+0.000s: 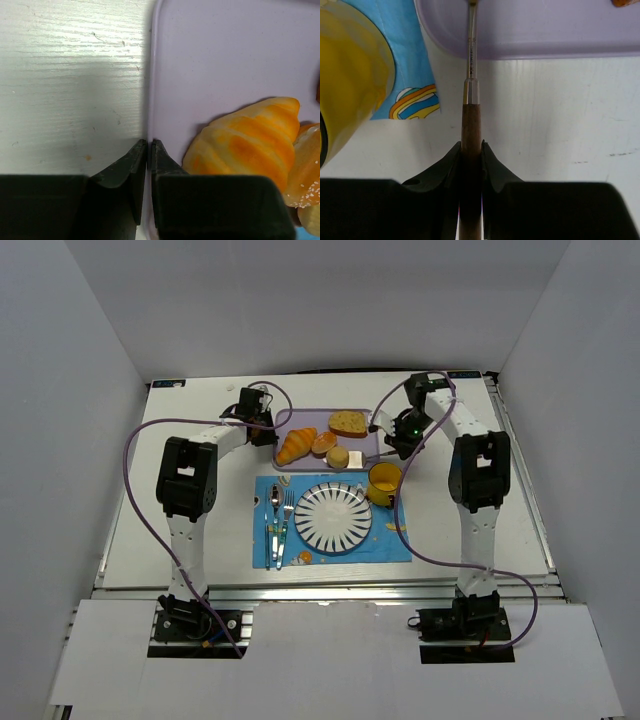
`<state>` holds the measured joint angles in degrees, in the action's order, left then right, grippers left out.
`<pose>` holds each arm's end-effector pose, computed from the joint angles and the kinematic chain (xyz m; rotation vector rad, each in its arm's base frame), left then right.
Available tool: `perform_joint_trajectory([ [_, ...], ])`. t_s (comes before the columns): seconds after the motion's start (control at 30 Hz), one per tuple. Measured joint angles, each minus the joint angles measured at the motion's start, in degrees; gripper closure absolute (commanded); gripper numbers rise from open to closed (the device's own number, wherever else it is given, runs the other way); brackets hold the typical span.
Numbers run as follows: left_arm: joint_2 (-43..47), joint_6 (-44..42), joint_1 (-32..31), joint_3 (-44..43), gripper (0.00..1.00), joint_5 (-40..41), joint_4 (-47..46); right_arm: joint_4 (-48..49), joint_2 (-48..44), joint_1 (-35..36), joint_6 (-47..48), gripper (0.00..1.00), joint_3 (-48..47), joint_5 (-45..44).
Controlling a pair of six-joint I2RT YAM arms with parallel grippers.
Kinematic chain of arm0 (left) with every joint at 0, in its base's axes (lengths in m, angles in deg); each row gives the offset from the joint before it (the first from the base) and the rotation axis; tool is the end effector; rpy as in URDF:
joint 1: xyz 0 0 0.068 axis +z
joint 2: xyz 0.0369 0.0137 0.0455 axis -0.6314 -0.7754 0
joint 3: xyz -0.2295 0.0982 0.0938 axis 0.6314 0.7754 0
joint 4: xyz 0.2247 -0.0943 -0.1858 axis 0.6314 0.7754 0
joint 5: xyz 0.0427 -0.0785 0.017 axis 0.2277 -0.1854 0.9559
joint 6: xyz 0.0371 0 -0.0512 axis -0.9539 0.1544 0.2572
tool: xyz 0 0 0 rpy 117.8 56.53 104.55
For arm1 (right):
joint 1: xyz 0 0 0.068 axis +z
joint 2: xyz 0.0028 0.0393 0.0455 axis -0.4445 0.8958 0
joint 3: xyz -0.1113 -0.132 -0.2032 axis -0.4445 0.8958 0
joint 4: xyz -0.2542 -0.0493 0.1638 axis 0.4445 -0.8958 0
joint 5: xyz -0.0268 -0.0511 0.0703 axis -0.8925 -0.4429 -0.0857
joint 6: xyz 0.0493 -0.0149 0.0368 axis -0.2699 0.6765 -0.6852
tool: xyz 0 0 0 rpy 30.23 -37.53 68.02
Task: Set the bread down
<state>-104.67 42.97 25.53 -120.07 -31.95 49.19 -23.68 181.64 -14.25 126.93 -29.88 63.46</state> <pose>0.5082 -0.1259 0.1098 -0.1379 2.4818 -0.3275 0.4871 0.1194 0.1670 -2.0139 1.9970 0.2301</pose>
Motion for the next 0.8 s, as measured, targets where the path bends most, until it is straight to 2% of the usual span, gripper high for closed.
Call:
perform_joint_trajectory([
  [0.43,-0.13,0.39,0.00,-0.20,0.80,0.02,0.07,-6.49,2.05,-4.31,1.60,1.00,-4.44,6.60],
  [0.8,-0.33,0.39,0.00,-0.66,0.80,0.02,0.55,-8.04,2.05,-6.60,2.36,1.00,-3.85,11.87],
])
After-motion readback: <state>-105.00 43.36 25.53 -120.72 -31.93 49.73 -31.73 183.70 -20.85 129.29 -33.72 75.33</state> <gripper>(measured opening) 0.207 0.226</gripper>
